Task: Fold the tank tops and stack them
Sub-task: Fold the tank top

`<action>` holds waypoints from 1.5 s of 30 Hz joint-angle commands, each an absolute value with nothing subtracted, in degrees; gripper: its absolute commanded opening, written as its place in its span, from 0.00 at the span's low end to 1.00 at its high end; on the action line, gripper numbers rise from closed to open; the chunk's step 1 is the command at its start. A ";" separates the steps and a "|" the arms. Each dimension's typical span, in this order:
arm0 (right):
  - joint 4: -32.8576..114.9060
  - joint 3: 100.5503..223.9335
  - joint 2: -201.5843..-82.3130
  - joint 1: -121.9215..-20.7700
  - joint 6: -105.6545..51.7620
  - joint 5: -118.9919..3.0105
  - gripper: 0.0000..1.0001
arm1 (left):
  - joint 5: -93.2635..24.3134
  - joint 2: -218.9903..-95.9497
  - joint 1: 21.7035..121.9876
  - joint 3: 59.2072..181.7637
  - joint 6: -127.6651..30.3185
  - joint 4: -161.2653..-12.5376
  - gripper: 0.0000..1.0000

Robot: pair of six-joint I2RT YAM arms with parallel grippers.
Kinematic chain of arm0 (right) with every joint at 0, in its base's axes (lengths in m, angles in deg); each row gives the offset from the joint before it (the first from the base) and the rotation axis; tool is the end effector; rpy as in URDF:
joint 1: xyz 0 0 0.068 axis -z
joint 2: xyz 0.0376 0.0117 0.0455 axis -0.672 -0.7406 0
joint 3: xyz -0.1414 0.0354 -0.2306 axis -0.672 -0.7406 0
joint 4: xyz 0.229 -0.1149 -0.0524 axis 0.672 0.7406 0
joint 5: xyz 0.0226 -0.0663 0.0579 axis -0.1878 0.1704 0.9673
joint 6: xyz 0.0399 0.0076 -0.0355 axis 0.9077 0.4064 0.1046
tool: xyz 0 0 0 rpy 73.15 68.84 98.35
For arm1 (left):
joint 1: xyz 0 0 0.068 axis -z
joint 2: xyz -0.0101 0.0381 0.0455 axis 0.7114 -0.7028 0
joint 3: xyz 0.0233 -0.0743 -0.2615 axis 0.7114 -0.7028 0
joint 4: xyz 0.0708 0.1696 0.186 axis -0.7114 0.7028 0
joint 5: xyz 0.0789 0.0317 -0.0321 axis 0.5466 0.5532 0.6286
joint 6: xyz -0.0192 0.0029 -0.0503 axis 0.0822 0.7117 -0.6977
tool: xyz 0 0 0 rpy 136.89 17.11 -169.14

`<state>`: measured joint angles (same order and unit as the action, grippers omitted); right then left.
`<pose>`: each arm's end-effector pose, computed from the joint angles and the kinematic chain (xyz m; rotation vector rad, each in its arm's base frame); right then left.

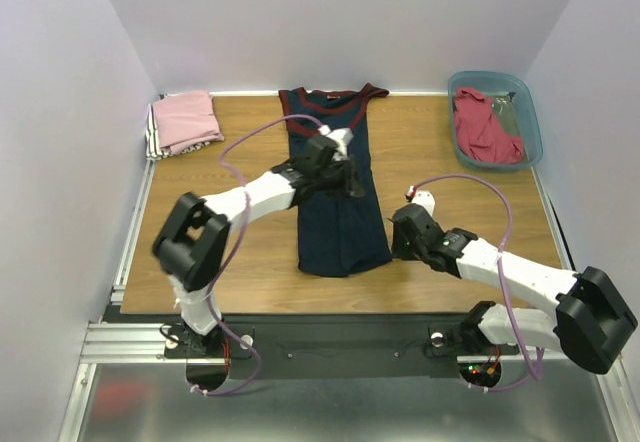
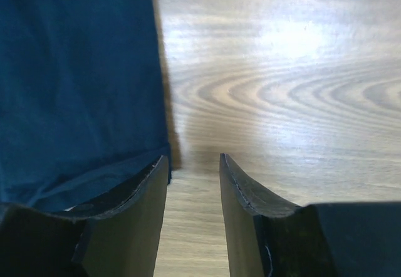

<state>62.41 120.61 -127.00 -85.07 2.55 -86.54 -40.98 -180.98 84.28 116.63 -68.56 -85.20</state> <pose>0.1665 0.1372 0.1884 0.0063 2.4353 0.1560 0.3025 -0.2558 0.2467 0.3123 2.2223 -0.9788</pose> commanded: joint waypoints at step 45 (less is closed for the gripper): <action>50.88 115.35 -129.17 -84.84 4.29 -80.57 0.35 | -41.51 -202.83 90.79 128.12 -67.94 -83.66 0.32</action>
